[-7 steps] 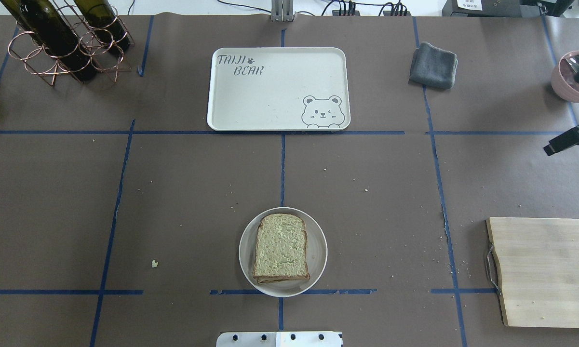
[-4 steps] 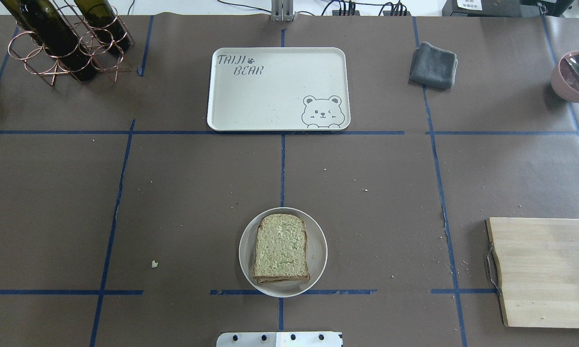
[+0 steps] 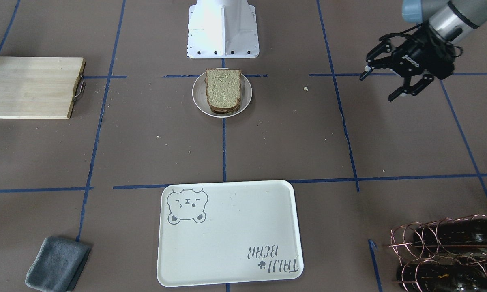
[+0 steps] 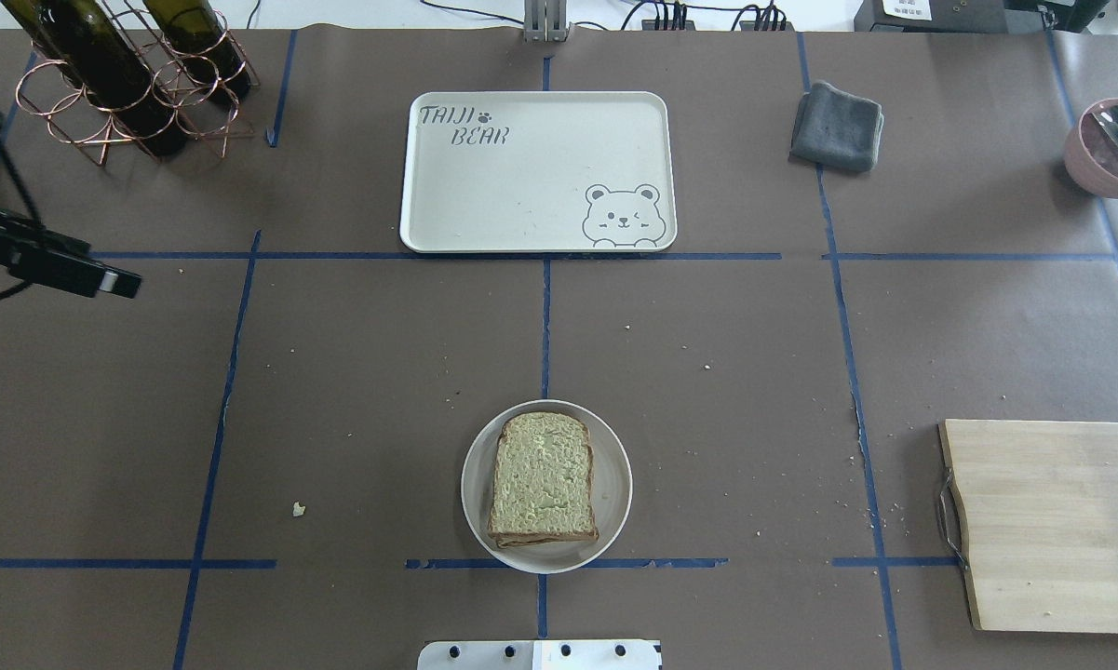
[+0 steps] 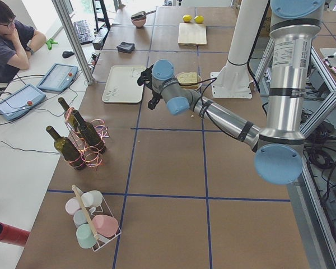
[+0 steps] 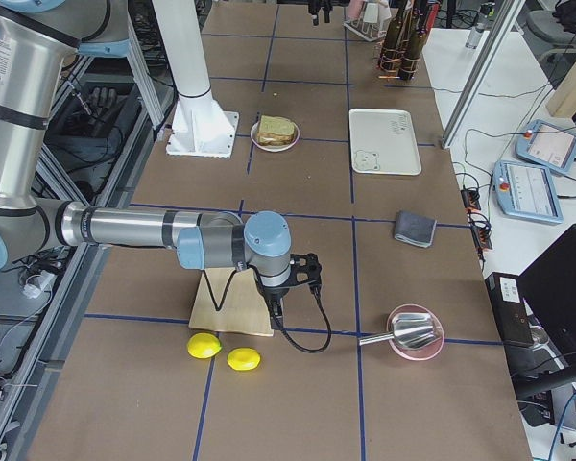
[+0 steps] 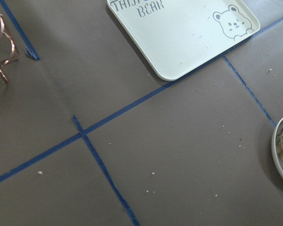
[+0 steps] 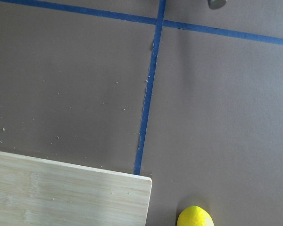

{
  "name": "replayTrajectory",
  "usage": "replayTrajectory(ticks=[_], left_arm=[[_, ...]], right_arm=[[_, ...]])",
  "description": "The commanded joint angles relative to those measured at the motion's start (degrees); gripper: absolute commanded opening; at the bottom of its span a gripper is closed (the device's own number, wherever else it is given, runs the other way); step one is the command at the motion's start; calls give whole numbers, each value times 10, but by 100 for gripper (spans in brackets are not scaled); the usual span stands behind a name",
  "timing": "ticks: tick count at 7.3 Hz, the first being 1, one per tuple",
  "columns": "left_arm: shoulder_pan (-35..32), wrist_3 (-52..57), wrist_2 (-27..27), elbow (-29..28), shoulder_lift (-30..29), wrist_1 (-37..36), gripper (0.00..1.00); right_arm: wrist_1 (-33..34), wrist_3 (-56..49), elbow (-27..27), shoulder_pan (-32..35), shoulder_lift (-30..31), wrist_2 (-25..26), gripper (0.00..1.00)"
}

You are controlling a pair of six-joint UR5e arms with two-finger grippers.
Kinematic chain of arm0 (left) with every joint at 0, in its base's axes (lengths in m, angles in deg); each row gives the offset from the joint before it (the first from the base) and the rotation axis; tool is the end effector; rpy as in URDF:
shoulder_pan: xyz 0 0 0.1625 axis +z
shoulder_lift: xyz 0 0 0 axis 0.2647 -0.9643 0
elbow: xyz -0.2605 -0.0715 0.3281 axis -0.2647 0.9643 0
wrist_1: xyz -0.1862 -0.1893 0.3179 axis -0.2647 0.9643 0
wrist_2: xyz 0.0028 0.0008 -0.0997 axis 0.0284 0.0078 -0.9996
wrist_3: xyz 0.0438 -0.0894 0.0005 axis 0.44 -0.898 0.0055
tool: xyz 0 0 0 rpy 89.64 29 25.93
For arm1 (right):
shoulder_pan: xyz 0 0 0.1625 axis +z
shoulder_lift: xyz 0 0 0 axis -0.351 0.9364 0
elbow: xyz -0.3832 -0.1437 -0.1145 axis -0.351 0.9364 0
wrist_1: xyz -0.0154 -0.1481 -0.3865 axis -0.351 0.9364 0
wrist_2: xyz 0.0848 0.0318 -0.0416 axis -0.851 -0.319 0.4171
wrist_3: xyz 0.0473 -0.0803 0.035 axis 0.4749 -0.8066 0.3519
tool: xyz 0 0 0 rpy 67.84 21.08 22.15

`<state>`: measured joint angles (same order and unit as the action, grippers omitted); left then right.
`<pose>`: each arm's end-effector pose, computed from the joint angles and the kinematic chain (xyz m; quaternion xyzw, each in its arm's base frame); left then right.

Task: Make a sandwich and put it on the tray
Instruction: 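Reach the left gripper toward the rim of the white plate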

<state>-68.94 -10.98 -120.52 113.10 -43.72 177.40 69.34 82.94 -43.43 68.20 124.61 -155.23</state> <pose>0.2306 -0.4265 0.3304 0.1876 0.5399 0.1463 0.8074 0.0582 -0.3608 0.6355 0.0454 -0.3610 -0.0514 0.9300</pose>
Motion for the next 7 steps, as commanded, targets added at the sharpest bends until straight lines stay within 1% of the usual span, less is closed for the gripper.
replayTrajectory(ticks=[1, 2, 3, 4, 5, 6, 7], left_arm=[[135, -182, 127, 5, -53, -1, 100], [190, -250, 184, -5, -74, -2, 100], [238, -316, 238, -35, -105, -1, 99], [290, -379, 297, -75, -136, 1, 90], [325, -411, 329, -104, -165, 2, 81], [341, -421, 338, -113, -169, 2, 76], [348, -420, 339, -119, -169, 2, 75]], right_arm=[[5, -1, -1, 12, 0, 4, 100], [5, -1, 0, 13, -2, 4, 100], [4, 0, 2, 13, -4, 4, 100], [4, 0, 4, 13, -4, 4, 100], [4, 0, 5, 13, -4, 5, 100], [4, 0, 5, 13, -4, 4, 100], [5, 0, 5, 13, -11, 3, 100]])
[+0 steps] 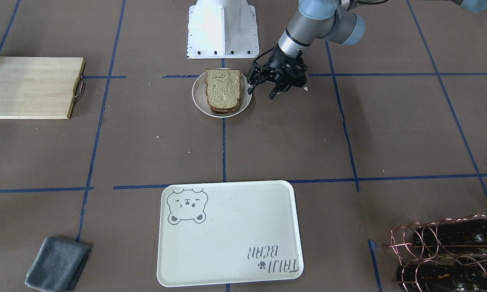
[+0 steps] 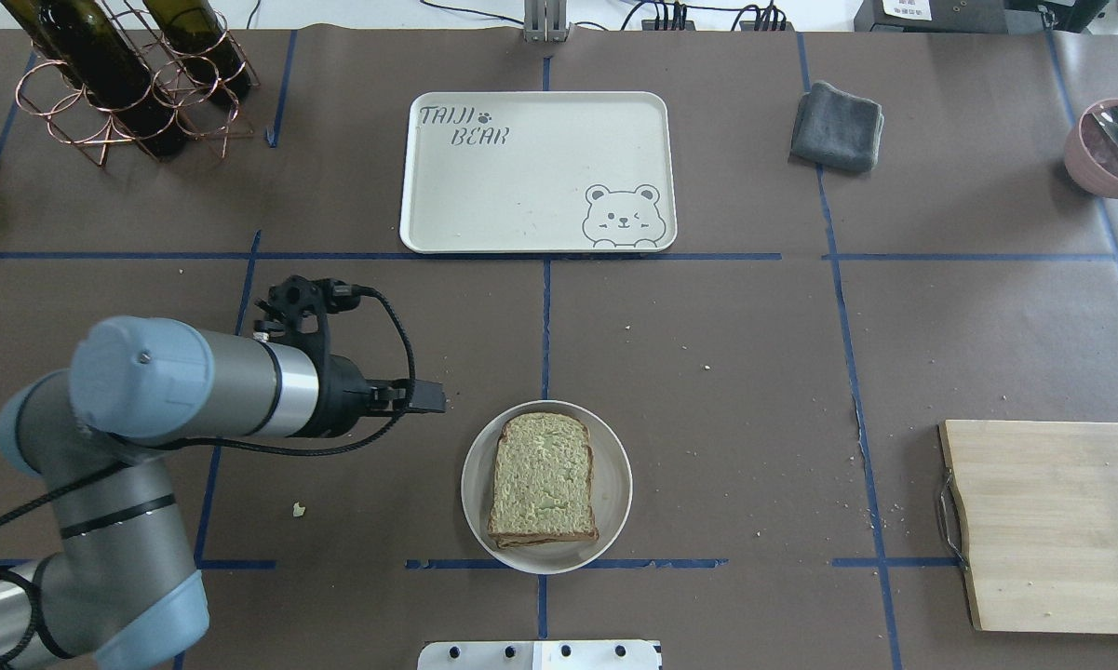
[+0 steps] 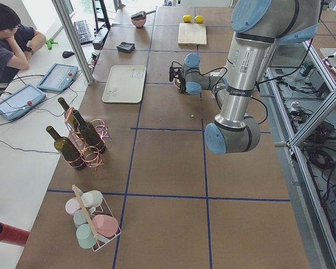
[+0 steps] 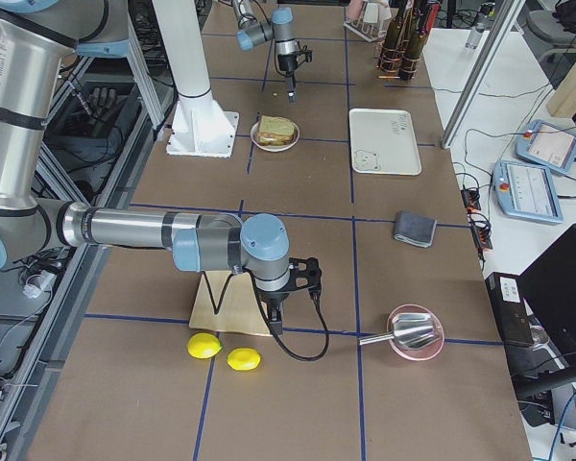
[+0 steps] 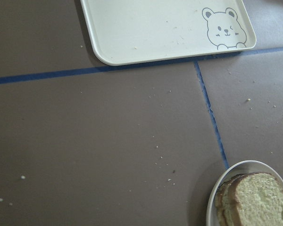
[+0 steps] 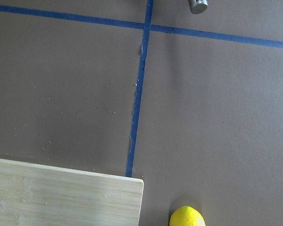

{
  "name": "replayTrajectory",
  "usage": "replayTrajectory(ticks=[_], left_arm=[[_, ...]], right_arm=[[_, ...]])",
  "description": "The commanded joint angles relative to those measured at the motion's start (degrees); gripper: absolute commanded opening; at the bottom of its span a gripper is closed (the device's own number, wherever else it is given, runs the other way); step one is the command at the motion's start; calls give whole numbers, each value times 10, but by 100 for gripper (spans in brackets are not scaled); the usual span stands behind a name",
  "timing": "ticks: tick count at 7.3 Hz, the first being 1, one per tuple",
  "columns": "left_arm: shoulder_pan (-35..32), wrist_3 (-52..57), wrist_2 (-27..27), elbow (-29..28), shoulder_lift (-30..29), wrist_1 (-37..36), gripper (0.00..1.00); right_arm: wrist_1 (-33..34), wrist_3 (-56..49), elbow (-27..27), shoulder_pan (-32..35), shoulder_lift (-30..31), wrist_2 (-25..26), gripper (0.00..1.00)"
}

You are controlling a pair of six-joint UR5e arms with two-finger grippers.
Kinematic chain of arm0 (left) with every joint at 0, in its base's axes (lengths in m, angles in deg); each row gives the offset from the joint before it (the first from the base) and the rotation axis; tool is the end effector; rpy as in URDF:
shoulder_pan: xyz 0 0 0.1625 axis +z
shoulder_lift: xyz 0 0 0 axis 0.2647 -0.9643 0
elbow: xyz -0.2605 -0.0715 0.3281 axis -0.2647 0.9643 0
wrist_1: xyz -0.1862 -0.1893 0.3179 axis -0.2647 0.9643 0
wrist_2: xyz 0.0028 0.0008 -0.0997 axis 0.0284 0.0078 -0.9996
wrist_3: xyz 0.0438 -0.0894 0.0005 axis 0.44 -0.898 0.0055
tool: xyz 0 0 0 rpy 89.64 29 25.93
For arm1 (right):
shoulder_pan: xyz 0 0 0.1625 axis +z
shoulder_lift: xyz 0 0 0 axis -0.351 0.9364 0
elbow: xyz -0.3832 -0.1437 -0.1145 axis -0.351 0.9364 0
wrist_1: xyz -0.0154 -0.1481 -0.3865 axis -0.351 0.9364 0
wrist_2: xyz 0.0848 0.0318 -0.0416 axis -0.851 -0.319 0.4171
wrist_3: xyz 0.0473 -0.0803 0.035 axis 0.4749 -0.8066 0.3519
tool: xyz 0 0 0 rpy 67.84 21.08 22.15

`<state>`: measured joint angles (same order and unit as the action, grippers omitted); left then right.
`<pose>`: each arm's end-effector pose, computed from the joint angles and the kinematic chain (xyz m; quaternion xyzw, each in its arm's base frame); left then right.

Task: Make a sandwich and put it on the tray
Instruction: 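Reach the left gripper toward the rim of the white plate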

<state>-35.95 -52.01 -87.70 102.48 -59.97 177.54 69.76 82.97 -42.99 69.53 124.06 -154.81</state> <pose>0.5125 -0.3193 0.2704 0.0759 0.5580 -0.0542 0.8246 0.0671 -0.3629 0.6372 0.0469 -0.3572 -0.0393 0.9320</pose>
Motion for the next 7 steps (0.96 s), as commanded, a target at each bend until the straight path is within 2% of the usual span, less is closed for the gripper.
replayTrajectory(ticks=[1, 3, 7], left_arm=[[24, -10, 11, -19, -9, 1, 70], [36, -9, 10, -26, -11, 1, 52], [48, -9, 11, -33, -15, 1, 41]], right_arm=[[1, 4, 0, 0, -6, -1, 100], [1, 4, 1, 0, -6, -1, 100], [1, 4, 2, 0, -7, 0, 100]])
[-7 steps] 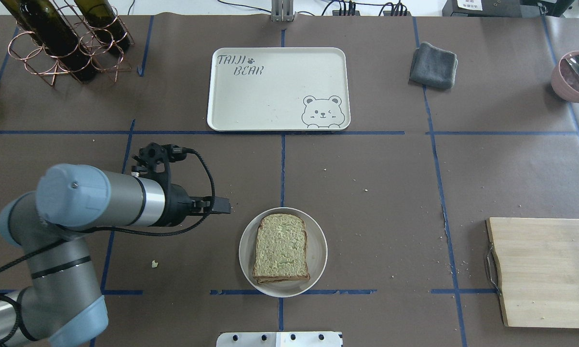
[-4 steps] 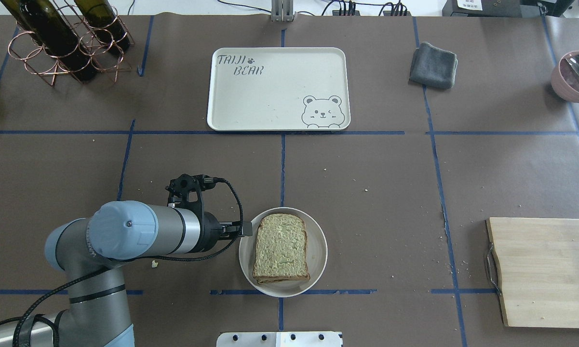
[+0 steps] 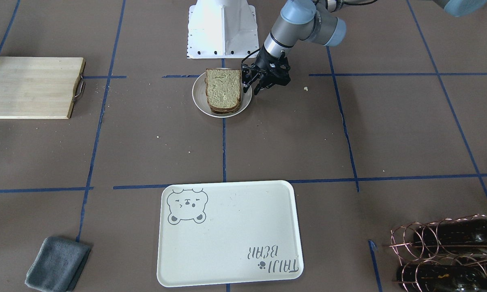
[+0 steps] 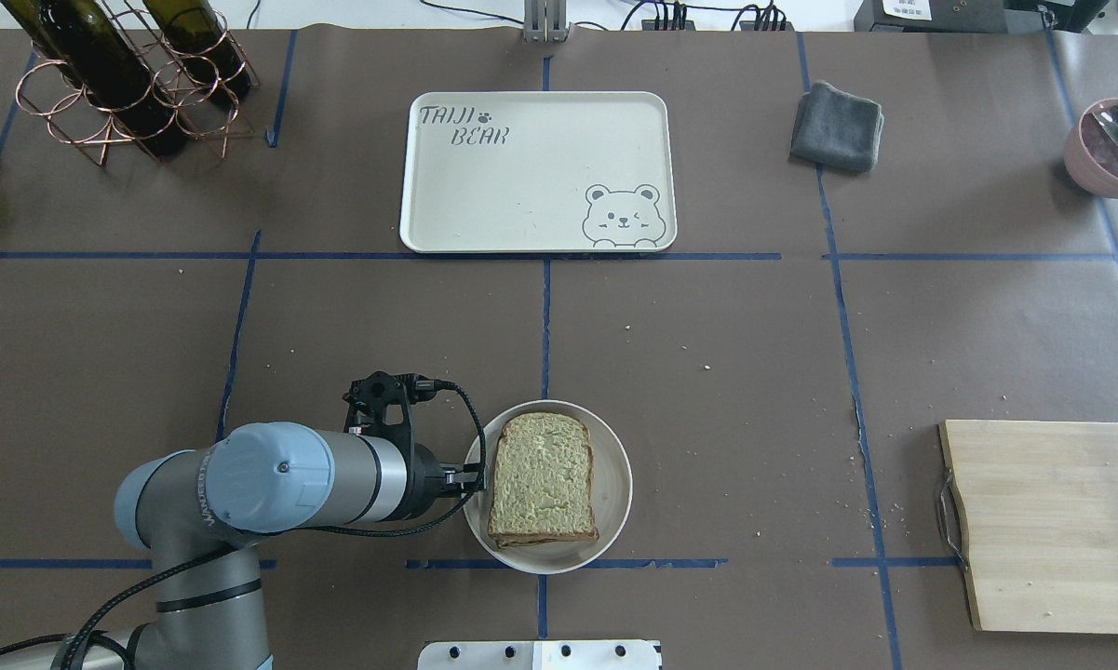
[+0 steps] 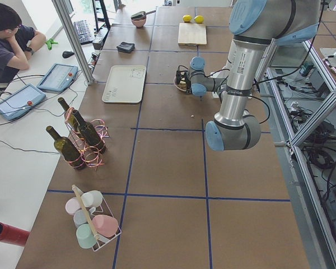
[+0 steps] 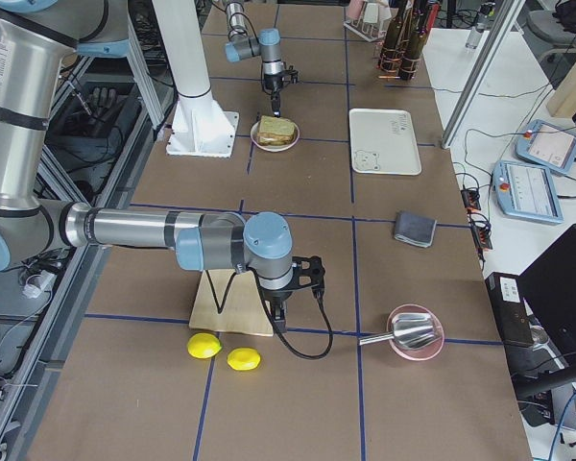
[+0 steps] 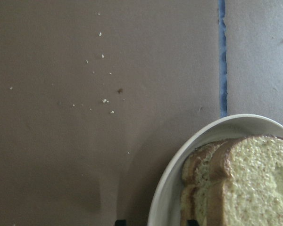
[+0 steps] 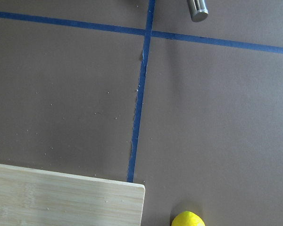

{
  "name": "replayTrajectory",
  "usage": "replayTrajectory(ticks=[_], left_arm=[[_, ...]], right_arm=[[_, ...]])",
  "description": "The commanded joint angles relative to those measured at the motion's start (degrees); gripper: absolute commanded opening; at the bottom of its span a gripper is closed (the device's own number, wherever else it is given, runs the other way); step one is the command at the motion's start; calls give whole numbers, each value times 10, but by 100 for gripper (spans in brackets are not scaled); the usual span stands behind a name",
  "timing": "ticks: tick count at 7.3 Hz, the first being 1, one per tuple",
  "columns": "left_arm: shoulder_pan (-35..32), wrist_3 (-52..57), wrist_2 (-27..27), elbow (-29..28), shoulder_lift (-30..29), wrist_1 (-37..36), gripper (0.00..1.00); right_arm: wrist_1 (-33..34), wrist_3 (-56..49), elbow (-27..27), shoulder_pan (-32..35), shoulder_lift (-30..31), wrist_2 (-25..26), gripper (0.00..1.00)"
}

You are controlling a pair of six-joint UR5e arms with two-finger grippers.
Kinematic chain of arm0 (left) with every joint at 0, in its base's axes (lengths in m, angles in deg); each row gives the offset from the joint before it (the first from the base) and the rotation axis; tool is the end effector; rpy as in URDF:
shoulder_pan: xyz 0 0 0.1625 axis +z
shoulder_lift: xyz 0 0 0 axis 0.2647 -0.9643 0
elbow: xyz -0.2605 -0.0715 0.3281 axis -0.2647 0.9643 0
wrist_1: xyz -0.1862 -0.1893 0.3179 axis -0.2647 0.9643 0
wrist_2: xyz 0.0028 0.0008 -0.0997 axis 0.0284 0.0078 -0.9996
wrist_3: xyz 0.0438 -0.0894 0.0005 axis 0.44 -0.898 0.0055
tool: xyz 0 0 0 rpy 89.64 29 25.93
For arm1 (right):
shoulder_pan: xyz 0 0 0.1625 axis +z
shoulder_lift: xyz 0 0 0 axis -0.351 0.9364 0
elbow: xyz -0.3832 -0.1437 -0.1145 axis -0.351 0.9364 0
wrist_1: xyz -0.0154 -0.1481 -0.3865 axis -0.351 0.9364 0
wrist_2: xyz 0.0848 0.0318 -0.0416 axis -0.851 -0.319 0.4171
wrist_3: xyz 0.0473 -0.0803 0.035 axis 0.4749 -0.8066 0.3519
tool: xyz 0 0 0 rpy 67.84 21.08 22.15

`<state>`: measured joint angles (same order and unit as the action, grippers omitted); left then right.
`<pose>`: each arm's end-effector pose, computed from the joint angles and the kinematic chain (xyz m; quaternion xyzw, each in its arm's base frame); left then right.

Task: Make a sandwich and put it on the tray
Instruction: 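Grip the rim of the white plate with the left gripper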

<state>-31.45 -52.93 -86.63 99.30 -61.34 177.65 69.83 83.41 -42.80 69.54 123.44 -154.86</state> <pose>0.5533 -0.2850 0.2807 0.0541 0.5479 -0.0352 0.8341 0.0672 -0.3677 0.6349 0.0485 -0.3576 -0.0367 0.9319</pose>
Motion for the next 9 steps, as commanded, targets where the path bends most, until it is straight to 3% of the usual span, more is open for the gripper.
replayTrajectory(ticks=[1, 4, 6, 9], left_arm=[[3, 0, 0, -2, 0, 0, 34], [3, -1, 0, -2, 0, 0, 18], [3, -1, 0, -1, 0, 0, 0], [-20, 4, -5, 9, -10, -1, 0]], right_arm=[[0, 1, 0, 0, -1, 1, 100], [0, 1, 11, 0, -8, 2, 100], [0, 1, 20, 0, -15, 2, 100], [-1, 1, 21, 0, -15, 2, 100]])
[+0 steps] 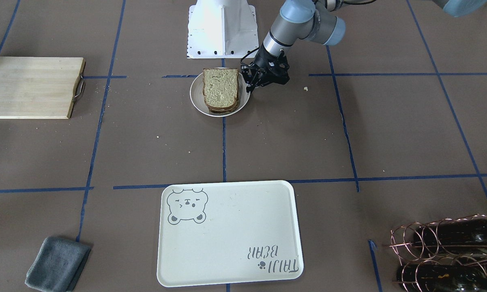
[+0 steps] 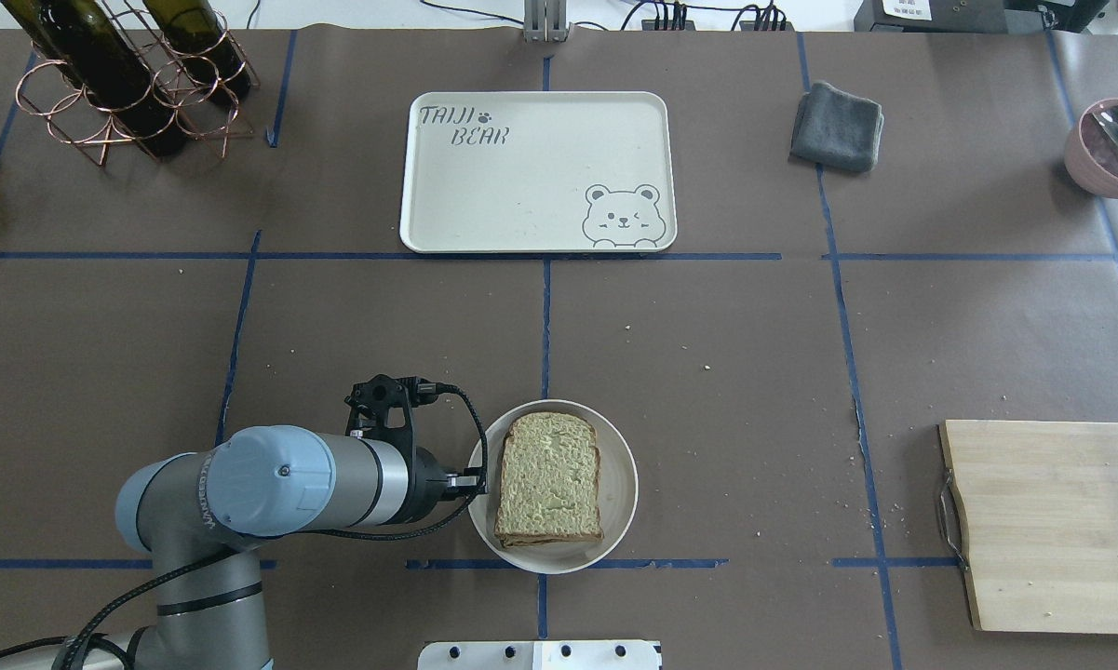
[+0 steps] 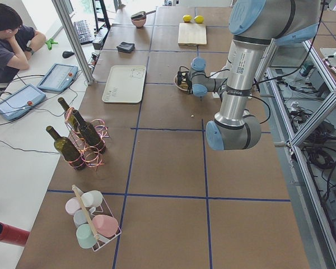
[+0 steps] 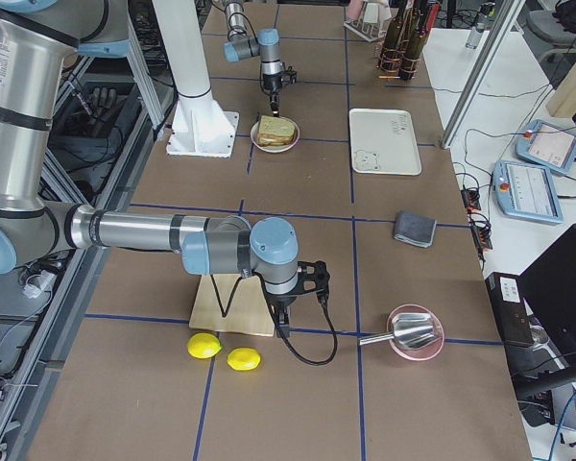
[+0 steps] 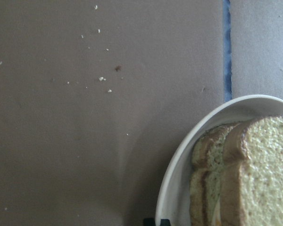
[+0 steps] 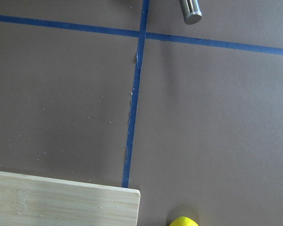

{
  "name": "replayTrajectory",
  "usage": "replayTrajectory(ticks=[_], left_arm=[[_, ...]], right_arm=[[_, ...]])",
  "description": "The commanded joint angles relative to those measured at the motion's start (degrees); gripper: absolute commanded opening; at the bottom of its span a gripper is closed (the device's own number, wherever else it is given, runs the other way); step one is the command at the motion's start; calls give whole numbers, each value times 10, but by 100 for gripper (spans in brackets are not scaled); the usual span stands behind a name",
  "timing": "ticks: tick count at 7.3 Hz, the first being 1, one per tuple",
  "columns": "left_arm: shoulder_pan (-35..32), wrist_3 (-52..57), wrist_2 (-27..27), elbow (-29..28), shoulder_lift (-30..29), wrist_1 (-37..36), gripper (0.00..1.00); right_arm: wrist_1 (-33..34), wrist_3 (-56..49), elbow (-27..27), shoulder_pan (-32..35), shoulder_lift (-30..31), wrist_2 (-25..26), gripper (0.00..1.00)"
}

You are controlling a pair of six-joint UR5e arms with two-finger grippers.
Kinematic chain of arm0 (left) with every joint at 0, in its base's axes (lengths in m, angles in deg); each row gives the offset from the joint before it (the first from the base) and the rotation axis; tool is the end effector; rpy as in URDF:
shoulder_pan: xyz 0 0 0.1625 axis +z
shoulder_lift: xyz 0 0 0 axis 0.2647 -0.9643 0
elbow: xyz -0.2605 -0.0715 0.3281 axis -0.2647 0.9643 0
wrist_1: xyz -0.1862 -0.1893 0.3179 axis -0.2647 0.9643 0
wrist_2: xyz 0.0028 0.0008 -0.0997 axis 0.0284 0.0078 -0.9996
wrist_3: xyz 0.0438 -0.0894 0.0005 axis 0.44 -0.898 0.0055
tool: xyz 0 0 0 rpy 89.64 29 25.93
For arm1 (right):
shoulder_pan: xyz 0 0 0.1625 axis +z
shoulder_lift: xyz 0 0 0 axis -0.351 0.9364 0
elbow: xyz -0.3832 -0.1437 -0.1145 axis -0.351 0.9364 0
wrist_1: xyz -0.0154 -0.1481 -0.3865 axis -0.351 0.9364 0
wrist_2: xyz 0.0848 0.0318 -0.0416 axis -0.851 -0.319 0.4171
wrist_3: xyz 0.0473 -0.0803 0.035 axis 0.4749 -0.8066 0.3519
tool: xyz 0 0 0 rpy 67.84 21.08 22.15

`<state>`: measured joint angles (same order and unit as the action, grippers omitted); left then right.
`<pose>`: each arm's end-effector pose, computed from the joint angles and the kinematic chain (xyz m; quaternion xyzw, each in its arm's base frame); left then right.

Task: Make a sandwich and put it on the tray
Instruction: 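Slide the plate with the left gripper onto the white tray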

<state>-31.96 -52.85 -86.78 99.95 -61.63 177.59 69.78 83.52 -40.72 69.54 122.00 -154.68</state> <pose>0.5483 -0.2890 0.2727 0.0574 0.5540 -0.0368 0.8297 0.0674 -0.3772 0.6437 0.0434 -0.3564 -0.0339 0.9327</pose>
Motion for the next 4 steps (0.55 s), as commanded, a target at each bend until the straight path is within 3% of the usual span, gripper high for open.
replayTrajectory(ticks=[1, 2, 4], left_arm=[[-52, 11, -17, -3, -25, -6, 0], [-97, 36, -54, -12, -37, -6, 0], [-192, 100, -111, -106, -100, -6, 0]], right_arm=[[-1, -1, 0, 2, 1, 2, 100], [-1, -5, 0, 4, 1, 2, 100], [-2, -6, 0, 14, 5, 17, 100]])
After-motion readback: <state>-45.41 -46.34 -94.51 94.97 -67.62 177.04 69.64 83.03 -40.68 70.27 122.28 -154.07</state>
